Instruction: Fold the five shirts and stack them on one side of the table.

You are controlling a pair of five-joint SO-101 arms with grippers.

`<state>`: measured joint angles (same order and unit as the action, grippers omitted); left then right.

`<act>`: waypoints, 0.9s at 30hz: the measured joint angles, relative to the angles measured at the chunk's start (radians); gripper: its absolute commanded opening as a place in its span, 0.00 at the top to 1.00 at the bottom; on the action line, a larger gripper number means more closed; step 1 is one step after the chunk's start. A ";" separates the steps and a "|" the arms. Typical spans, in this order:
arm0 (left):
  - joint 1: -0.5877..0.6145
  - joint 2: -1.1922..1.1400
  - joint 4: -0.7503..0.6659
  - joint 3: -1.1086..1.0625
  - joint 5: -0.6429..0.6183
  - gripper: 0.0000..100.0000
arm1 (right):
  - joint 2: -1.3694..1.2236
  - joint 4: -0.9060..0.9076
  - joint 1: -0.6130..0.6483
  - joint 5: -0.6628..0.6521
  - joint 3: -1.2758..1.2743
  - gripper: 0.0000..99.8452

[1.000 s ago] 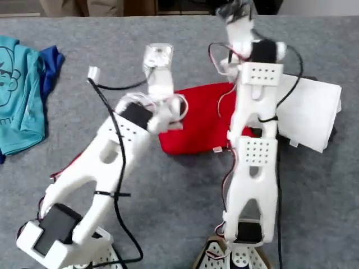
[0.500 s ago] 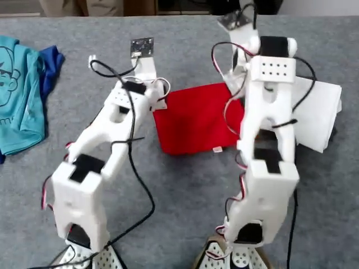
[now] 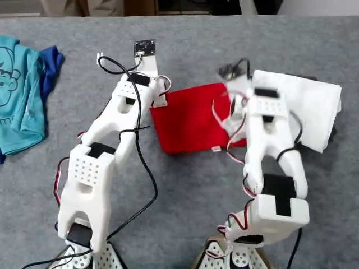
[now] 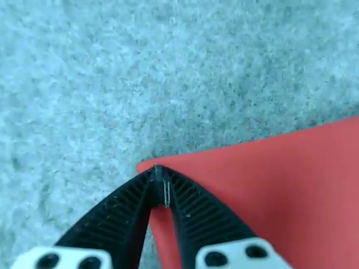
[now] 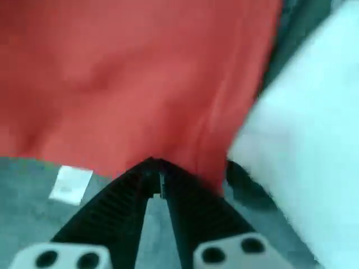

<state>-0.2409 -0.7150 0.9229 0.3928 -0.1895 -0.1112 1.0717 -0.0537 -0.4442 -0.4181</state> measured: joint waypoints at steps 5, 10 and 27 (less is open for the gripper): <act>0.014 0.000 0.000 0.000 0.000 0.98 | -0.002 -0.149 -0.006 -0.028 -0.106 1.00; 0.034 0.000 0.000 0.000 -0.002 0.98 | -0.005 -0.155 -0.055 -0.028 -0.094 1.00; 0.095 0.060 0.321 0.209 -0.112 0.82 | 0.098 0.559 -0.063 -0.155 0.390 0.99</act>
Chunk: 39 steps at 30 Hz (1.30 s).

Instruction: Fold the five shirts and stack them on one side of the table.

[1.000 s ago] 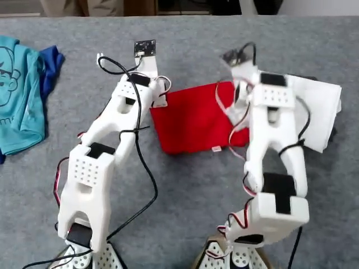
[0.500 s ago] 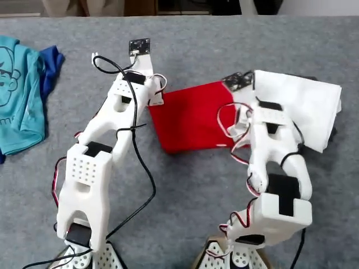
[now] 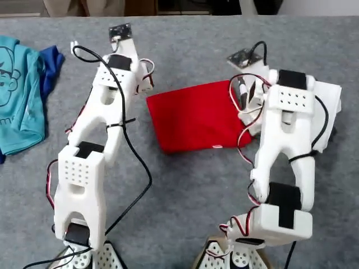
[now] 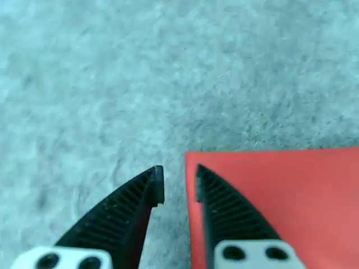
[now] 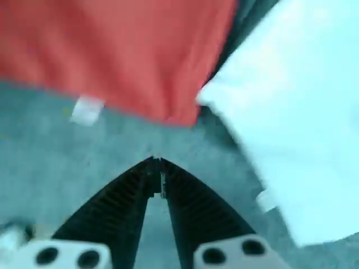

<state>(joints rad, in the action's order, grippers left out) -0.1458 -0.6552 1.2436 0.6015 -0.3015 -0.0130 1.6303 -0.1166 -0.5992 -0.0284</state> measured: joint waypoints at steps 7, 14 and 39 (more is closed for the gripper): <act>0.015 0.000 0.196 0.087 -0.187 0.75 | 0.172 0.123 -0.005 -0.035 -0.041 0.81; 0.015 -0.055 0.218 0.101 -0.219 0.75 | 0.361 0.009 -0.049 -0.026 -0.307 0.71; -0.002 -0.295 0.222 0.299 -0.137 0.75 | -0.129 -0.535 0.163 0.707 -0.405 0.71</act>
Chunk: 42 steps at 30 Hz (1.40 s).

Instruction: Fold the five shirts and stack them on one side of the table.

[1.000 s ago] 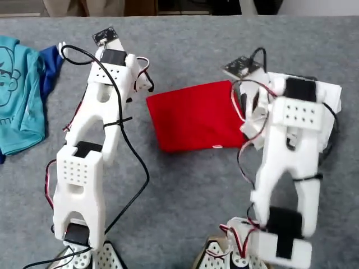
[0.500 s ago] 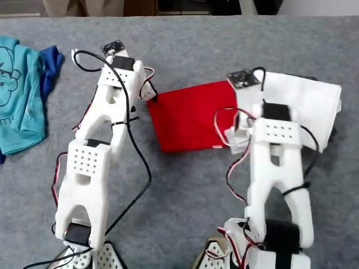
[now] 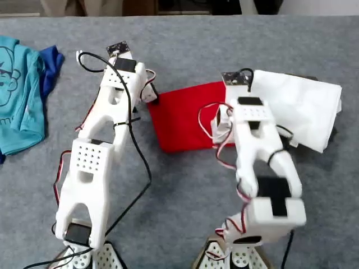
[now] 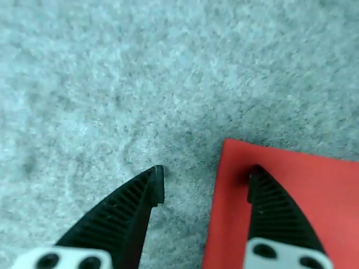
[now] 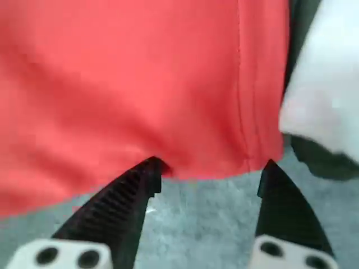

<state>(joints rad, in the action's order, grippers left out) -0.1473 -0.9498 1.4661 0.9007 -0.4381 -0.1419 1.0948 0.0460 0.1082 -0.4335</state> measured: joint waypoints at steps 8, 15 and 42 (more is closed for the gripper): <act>0.000 0.000 0.000 0.000 0.044 0.75 | -0.203 0.100 0.028 0.009 0.201 0.72; 0.000 0.000 0.000 0.000 0.048 0.75 | -0.270 0.126 0.075 0.009 0.287 0.83; 0.167 -0.002 -0.003 0.077 -0.057 0.75 | -0.187 0.308 0.034 -0.299 0.638 1.00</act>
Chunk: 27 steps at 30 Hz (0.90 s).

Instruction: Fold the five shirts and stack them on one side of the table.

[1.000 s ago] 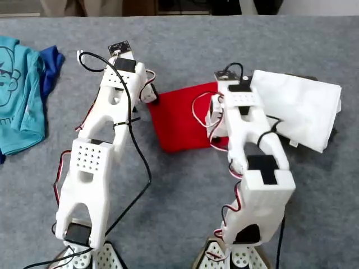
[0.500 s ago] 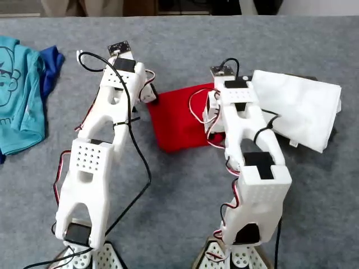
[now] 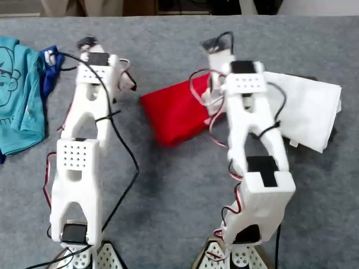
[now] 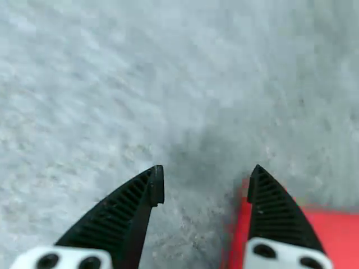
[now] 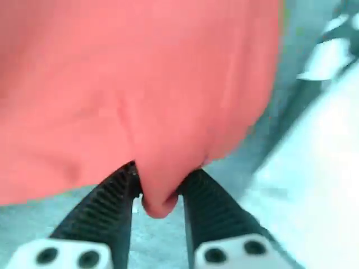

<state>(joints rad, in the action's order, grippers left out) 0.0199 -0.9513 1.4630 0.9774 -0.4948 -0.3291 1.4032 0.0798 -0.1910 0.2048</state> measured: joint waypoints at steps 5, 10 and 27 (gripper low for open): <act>0.011 0.000 0.000 0.008 0.000 0.75 | 0.000 0.074 -0.124 -0.104 0.157 1.00; 0.011 0.000 0.000 0.008 0.000 0.75 | 0.000 0.098 -0.262 -0.212 0.239 1.00; 0.011 -0.071 0.000 0.044 0.000 0.75 | 0.000 0.098 -0.611 -0.381 0.273 1.00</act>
<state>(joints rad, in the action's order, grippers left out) 0.0307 -1.0219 1.4630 1.0219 -0.4948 -0.3291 1.5014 -0.5309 -0.5715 0.4780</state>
